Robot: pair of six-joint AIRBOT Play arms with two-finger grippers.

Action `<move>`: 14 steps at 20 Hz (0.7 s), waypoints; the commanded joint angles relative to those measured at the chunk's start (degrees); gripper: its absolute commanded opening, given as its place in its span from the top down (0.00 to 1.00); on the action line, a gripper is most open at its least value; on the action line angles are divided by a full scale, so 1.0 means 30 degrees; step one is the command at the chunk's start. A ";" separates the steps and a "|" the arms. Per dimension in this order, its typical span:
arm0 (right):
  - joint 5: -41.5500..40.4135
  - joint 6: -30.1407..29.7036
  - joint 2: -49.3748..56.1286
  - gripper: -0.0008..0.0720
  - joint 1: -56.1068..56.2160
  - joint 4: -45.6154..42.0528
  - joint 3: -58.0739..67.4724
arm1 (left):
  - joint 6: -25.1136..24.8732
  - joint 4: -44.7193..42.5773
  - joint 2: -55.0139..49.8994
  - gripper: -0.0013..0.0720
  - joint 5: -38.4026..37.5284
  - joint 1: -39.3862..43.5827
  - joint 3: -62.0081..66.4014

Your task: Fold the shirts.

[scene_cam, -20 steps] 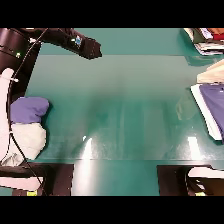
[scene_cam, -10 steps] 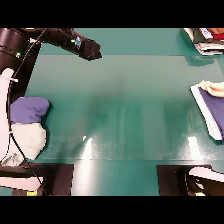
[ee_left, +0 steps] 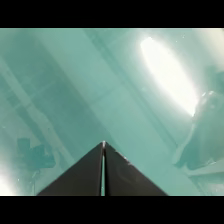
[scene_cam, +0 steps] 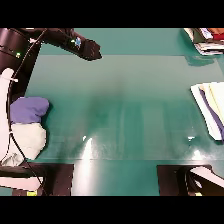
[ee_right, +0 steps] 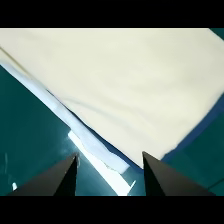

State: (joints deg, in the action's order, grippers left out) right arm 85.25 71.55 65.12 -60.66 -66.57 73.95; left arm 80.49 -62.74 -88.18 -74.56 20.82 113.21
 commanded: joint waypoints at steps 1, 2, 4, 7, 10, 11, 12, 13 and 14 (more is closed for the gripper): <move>-0.0233 0.0335 -0.0721 0.34 -0.0925 0.2215 -0.0758 | 0.0000 -0.0007 0.0007 0.94 0.0015 0.0007 -0.0007; -0.0262 0.0342 -0.0721 0.35 -0.0525 0.3898 -0.0765 | 0.0000 -0.0015 0.0007 0.94 0.0036 0.0007 -0.0007; -0.0197 0.0372 -0.0721 0.35 0.1472 0.6222 -0.0765 | 0.0022 -0.0022 0.0007 0.94 0.0051 0.0007 -0.0007; -0.0291 0.0364 -0.0714 0.35 0.6419 0.6834 -0.0758 | 0.0022 0.0000 0.0007 0.94 -0.0685 0.0007 -0.0007; -0.1049 0.0357 -0.0699 0.39 1.1606 0.6819 -0.0758 | 0.0022 -0.0007 0.0007 0.94 -0.0248 0.0007 -0.0007; -0.1494 0.0357 -0.0699 0.39 1.3245 0.6819 -0.0758 | 0.0022 -0.0007 0.0007 0.94 -0.0277 0.0007 0.0000; -0.1902 0.0350 -0.0699 0.39 1.4630 0.6819 -0.0758 | 0.0022 0.0000 0.0007 0.94 -0.0277 0.0007 0.0000; -0.2288 0.0342 -0.0699 0.39 1.5977 0.6798 -0.0758 | 0.0022 -0.0007 0.0007 0.94 -0.0277 0.0007 0.0000; -0.2616 0.0335 -0.0699 0.43 1.7056 0.6783 -0.0758 | 0.0022 0.0000 0.0007 0.94 -0.0277 0.0007 -0.0007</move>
State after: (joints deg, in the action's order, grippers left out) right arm 80.71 72.64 63.07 -20.43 -46.85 71.70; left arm 80.53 -62.74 -88.20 -75.50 20.82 113.21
